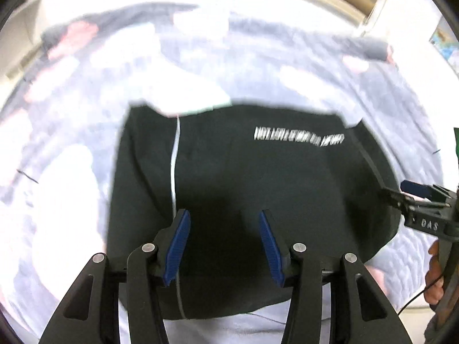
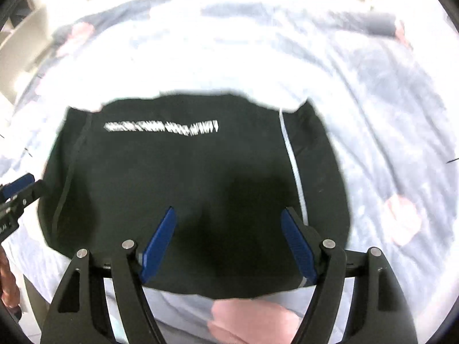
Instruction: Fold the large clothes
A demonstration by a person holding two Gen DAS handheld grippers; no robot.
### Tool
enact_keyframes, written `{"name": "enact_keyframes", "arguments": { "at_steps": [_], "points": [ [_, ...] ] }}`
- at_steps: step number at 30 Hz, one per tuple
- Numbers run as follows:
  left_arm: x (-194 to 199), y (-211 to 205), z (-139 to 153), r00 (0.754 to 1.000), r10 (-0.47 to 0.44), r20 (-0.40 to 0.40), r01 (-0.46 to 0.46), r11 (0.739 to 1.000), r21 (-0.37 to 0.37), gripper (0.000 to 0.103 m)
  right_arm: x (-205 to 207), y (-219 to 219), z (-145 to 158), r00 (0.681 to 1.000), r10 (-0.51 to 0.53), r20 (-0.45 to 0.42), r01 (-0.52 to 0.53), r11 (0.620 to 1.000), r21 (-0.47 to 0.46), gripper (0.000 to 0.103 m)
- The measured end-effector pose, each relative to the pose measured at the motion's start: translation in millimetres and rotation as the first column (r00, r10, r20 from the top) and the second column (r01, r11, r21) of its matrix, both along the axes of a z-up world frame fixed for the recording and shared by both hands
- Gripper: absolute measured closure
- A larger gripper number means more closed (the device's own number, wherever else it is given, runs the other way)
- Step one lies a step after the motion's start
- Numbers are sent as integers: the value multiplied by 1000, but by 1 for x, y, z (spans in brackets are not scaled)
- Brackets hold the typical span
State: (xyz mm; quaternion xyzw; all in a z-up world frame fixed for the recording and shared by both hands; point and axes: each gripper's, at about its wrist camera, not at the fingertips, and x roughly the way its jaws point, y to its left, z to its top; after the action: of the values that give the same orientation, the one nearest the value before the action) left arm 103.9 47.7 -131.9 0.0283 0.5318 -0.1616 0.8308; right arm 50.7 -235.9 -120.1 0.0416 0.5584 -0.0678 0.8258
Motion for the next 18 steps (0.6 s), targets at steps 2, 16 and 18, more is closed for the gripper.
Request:
{"name": "enact_keyframes", "arguments": {
  "at_steps": [2, 16, 18],
  "points": [
    [-4, -1, 34, 998, 7, 54, -6, 1000, -15, 52, -3, 7, 29, 999, 4, 45, -3, 1000, -26, 24],
    [-73, -32, 177, 958, 52, 283, -42, 998, -40, 36, -65, 23, 165, 971, -3, 241, 33, 992, -121, 23],
    [-81, -41, 184, 954, 59, 294, -55, 998, -22, 35, -70, 18, 171, 969, 0, 245, 30, 993, -116, 23]
  ]
}}
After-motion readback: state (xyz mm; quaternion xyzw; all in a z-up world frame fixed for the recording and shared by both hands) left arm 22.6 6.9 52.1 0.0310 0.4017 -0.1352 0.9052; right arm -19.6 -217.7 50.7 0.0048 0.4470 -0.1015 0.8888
